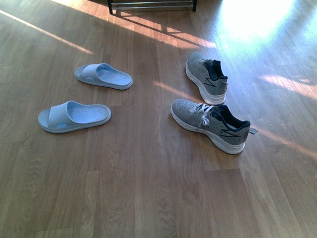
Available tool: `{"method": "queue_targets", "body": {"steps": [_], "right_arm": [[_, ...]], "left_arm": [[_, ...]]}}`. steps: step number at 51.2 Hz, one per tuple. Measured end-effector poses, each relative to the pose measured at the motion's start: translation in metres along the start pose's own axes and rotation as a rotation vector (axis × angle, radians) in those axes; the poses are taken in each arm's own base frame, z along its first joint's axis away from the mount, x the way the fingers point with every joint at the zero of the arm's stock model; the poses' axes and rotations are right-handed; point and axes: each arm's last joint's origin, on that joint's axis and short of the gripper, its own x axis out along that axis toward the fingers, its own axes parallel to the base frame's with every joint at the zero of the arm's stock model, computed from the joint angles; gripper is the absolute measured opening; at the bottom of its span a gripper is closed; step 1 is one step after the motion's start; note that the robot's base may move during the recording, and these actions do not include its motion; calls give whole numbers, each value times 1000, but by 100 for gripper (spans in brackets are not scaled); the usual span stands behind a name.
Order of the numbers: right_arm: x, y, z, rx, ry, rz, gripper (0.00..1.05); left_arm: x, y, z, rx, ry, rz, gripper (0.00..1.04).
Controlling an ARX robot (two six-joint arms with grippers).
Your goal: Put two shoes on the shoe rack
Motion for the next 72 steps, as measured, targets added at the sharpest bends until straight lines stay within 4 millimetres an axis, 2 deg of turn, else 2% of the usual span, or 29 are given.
{"method": "queue_targets", "body": {"steps": [72], "right_arm": [[0,0,0,0,0,0,96]], "left_arm": [[0,0,0,0,0,0,95]]}}
